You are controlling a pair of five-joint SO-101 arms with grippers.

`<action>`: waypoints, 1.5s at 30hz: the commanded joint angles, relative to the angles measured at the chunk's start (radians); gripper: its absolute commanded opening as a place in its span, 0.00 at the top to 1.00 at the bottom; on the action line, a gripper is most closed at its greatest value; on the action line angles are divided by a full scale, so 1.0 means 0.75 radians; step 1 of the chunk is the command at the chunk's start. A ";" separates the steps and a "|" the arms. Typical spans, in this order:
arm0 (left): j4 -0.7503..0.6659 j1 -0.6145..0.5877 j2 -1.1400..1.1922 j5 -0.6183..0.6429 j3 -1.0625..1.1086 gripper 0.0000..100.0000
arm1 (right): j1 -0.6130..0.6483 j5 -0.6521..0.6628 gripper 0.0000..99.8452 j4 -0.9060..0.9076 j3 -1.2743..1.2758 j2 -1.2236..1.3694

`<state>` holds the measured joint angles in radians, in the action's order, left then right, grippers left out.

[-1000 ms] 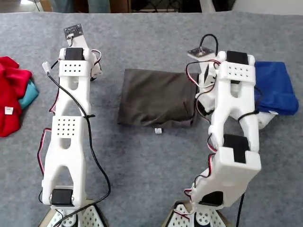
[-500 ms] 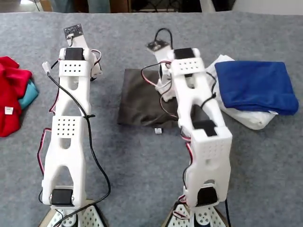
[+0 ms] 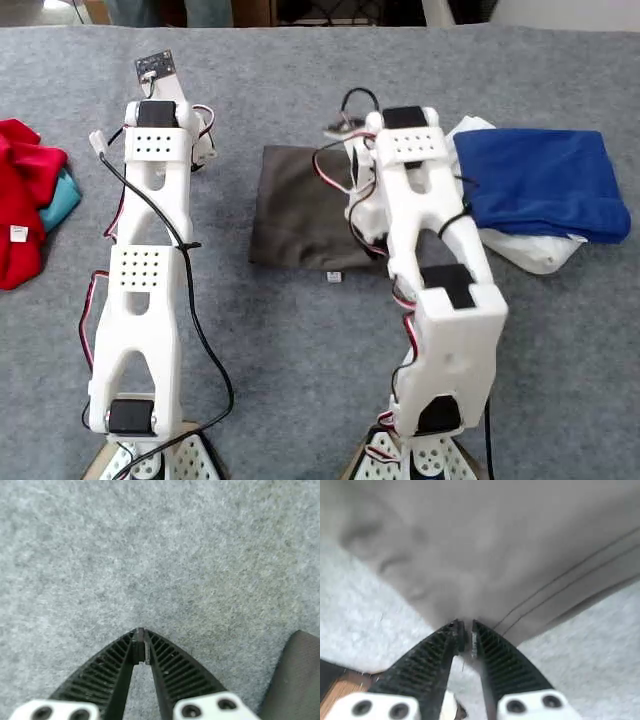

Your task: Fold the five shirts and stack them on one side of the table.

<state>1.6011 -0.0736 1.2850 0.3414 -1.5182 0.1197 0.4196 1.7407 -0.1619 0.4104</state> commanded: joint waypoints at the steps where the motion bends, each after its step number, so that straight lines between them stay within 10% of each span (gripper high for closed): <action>1: 0.000 -0.011 -0.023 0.006 -0.060 0.97 | -0.057 -0.006 0.96 -0.100 0.197 -0.175; 7: 0.055 0.028 -0.039 0.002 -0.083 0.97 | -0.139 0.068 0.96 -0.495 0.488 -0.204; 15: 0.196 0.312 -0.423 -0.106 -0.187 0.97 | -0.317 0.121 0.96 -0.158 -0.052 -0.351; 30: -0.258 0.365 -0.121 0.014 0.167 0.97 | -0.299 -0.121 0.96 -0.753 -0.480 0.334; 45: -0.205 0.271 -0.080 0.010 -0.015 0.97 | -0.276 -0.121 0.96 -0.254 -1.306 0.660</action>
<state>1.4246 0.1396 1.2681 0.3445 -1.4461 -0.1074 0.3399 1.4354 -0.9551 0.9383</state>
